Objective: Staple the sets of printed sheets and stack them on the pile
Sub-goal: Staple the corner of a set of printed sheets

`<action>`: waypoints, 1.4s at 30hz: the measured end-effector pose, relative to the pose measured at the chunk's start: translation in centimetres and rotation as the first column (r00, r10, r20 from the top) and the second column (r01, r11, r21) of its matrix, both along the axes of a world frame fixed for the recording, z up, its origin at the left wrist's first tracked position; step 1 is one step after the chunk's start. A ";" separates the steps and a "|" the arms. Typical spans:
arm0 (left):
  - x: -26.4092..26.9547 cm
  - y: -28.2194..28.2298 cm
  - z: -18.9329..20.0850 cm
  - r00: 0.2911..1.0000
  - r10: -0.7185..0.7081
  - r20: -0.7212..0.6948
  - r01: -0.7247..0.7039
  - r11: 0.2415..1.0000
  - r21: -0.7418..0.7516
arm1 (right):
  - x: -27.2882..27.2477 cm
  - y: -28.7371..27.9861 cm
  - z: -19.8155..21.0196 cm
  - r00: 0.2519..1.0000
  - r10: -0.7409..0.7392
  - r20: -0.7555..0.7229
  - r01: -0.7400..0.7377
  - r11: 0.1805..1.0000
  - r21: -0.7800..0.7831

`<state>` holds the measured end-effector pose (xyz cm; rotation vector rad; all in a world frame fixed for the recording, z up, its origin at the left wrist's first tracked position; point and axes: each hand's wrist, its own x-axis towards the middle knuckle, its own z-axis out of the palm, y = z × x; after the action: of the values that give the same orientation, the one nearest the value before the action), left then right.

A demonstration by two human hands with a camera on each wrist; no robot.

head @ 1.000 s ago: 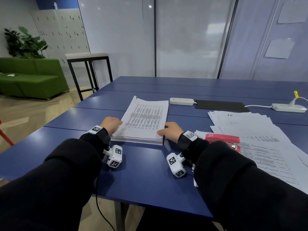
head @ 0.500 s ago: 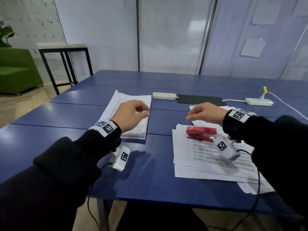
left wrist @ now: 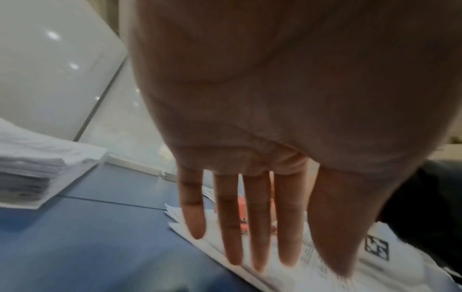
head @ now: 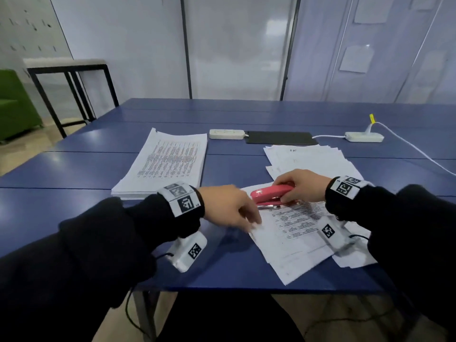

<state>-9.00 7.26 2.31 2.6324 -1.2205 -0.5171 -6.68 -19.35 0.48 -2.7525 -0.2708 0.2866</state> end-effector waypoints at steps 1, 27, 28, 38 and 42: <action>0.4 0.0 0.5 0.996 0.069 0.064 -0.063 0.995 -0.083 | 0.0 0.3 0.0 1.000 0.020 -0.014 -0.019 0.999 0.035; 1.6 -6.4 -1.6 0.924 0.127 0.360 -0.177 0.978 0.109 | -2.9 -4.7 -2.5 0.953 -0.076 -0.293 0.151 0.958 0.244; 1.6 -6.1 -1.6 0.925 0.113 0.363 -0.164 0.980 0.112 | -2.9 -4.8 -2.5 0.954 -0.076 -0.289 0.146 0.962 0.230; 1.3 -5.5 -0.9 0.943 0.268 0.199 -0.283 0.957 0.055 | -2.9 -4.3 -2.0 0.955 -0.098 -0.281 0.147 0.976 0.159; 1.1 -7.1 -1.0 0.952 0.232 0.198 -0.246 0.968 0.049 | -2.8 -4.4 -2.0 0.949 -0.100 -0.300 0.153 0.975 0.161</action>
<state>-7.88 0.17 1.30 2.8955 -0.9230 -0.2775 -9.51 -23.77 -1.52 -2.4911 -0.0385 0.5937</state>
